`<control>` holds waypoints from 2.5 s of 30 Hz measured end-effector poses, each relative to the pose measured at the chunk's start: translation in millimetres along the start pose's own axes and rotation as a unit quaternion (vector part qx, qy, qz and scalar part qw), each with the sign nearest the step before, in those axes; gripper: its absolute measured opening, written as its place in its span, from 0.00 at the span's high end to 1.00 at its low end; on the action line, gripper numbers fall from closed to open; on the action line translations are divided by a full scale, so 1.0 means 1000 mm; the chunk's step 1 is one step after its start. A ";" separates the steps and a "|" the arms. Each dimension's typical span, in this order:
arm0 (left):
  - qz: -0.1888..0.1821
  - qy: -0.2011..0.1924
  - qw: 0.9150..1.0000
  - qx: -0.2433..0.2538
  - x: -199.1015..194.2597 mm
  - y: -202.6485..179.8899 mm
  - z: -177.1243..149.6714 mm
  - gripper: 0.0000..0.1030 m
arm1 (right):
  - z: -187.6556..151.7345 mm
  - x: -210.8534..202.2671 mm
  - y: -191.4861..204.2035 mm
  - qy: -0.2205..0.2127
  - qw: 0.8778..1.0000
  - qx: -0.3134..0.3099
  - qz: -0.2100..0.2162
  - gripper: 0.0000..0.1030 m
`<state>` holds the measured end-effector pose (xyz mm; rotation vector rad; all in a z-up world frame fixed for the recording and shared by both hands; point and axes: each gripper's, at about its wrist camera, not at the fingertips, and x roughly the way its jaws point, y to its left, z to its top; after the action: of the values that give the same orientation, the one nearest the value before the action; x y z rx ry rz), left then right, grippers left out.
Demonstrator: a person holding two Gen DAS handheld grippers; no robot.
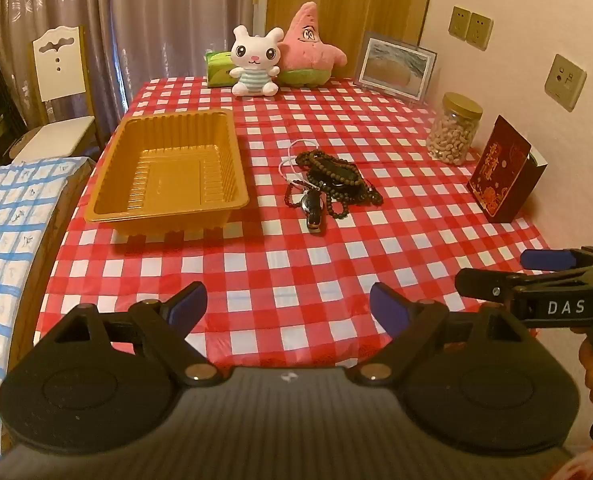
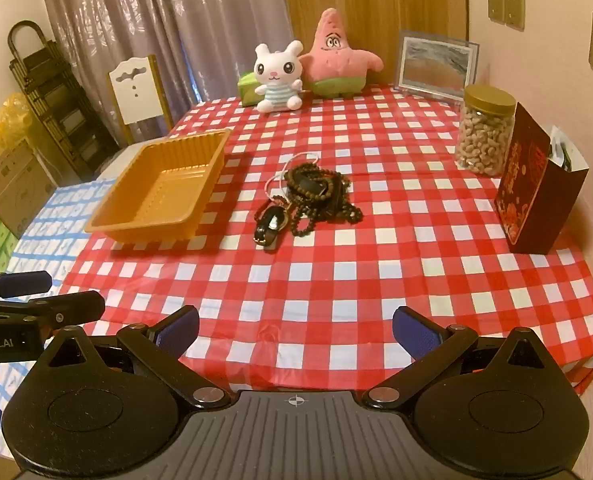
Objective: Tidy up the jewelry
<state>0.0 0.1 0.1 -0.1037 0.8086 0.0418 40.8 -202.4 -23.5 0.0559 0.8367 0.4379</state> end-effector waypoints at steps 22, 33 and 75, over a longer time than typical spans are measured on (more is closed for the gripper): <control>-0.002 -0.001 1.000 0.001 0.000 -0.001 -0.005 0.15 | 0.000 -0.002 -0.002 -0.004 1.000 0.000 0.001 0.00; -0.002 -0.001 1.000 0.000 0.000 -0.001 -0.005 0.15 | 0.001 -0.002 -0.003 -0.005 1.000 -0.001 0.001 0.00; -0.002 0.000 1.000 -0.001 -0.001 -0.001 -0.003 0.15 | 0.006 0.007 -0.010 -0.006 1.000 -0.003 0.005 0.00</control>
<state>-2.7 -1.6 -1.6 -0.1060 0.8077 0.0392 52.6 -208.3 -26.5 0.0567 0.8242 0.4483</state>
